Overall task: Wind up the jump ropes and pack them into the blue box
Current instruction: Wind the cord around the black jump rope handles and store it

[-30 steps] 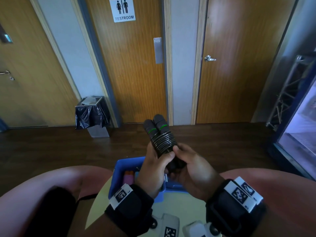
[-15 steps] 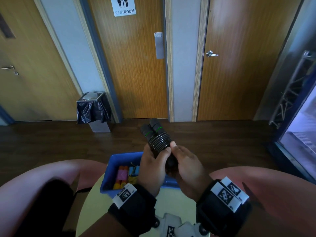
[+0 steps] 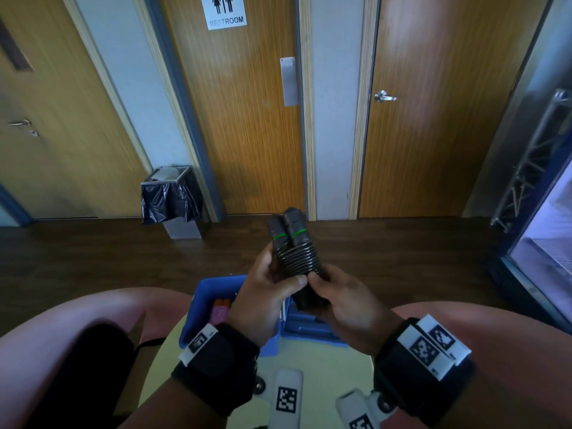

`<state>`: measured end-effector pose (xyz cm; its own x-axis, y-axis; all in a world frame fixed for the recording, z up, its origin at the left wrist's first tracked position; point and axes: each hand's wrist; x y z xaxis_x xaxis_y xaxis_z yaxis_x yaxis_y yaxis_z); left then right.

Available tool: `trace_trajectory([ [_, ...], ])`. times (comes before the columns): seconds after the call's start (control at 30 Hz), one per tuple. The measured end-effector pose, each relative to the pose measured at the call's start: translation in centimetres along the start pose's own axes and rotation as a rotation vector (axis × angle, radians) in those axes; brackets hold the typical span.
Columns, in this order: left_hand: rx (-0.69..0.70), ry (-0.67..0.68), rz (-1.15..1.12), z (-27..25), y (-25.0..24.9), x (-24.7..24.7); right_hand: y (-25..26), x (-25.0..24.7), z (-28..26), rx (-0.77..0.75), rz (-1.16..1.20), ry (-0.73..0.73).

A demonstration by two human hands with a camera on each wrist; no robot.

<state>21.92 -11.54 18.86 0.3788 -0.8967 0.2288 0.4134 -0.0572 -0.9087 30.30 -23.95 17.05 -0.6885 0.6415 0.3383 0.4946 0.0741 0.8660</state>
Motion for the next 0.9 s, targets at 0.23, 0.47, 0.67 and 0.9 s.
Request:
trace_trajectory([
  [0.23,0.079,0.007,-0.038,0.0,-0.4,0.4,1.4,1.2,-1.7,-0.247,-0.528,-0.255],
  [0.47,0.098,-0.059,0.021,-0.2,-0.1,0.5,1.5,1.6,-1.8,-0.100,-0.292,-0.193],
  [0.67,0.105,-0.012,-0.001,-0.3,-0.3,0.0,1.1,1.4,-1.7,-0.006,-0.275,-0.145],
  [0.9,0.090,0.040,0.020,-0.2,-0.4,-0.3,1.1,1.3,-1.6,0.020,-0.180,-0.142],
])
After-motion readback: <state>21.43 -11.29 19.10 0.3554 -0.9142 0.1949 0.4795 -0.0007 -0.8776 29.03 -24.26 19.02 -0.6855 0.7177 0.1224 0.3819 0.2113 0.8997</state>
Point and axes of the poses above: each hand's wrist, its own z-axis towards the middle knuckle, its own x-axis out of the palm, y = z × x, and after that the axes turned 15 degrees about x, right-handed
